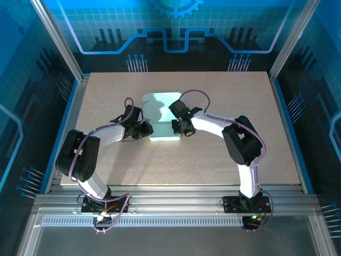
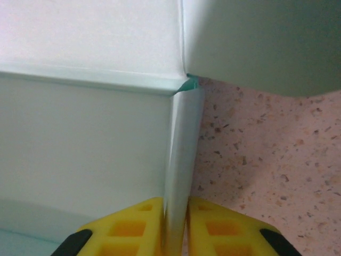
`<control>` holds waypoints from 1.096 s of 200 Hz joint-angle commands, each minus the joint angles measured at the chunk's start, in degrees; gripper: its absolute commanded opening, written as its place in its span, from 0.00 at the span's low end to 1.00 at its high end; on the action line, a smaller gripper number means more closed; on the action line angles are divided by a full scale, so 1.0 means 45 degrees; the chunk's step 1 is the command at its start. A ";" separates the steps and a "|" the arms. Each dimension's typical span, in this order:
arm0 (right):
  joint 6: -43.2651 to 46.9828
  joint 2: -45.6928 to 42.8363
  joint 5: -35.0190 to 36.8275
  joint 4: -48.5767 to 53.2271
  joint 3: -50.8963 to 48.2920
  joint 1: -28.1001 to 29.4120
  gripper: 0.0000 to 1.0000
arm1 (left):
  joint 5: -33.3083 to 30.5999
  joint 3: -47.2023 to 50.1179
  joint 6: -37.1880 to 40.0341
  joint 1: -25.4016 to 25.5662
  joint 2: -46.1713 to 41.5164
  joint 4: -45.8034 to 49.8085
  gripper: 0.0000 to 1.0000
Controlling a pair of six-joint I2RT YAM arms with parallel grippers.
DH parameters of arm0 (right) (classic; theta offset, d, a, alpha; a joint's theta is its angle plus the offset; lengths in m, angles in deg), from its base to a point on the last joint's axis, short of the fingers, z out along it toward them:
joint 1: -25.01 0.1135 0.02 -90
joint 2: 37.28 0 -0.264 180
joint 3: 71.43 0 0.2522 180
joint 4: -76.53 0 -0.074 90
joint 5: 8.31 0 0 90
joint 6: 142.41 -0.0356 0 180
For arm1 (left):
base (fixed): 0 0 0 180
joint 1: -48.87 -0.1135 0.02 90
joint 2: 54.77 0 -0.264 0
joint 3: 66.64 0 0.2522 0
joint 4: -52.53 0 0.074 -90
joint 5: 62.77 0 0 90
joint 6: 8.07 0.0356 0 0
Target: Fold the paper box
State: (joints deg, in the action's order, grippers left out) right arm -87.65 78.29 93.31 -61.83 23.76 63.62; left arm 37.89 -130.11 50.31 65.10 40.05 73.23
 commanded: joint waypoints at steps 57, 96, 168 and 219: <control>0.0664 0.1391 0.1773 0.2619 0.1762 0.0755 0.07 | 0.0386 0.0344 -0.0261 0.0034 0.0127 -0.0213 0.20; 0.0752 0.2210 0.3364 0.4118 0.2919 0.1199 0.01 | 0.0433 0.0344 -0.0298 0.0046 0.0080 -0.0254 0.20; 0.0382 0.4999 0.6678 0.6930 0.4751 0.2034 0.00 | 0.0379 0.0383 -0.0259 0.0085 0.0137 -0.0297 0.19; 0.0644 0.4197 0.5198 0.5832 0.3912 0.1995 0.00 | 0.0307 0.0361 -0.0232 0.0078 0.0120 -0.0236 0.19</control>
State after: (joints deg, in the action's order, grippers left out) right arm -86.41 95.51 125.02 -38.18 47.81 73.19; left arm 38.70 -129.72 49.20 65.16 40.05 72.40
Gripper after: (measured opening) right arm 0.077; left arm 0.194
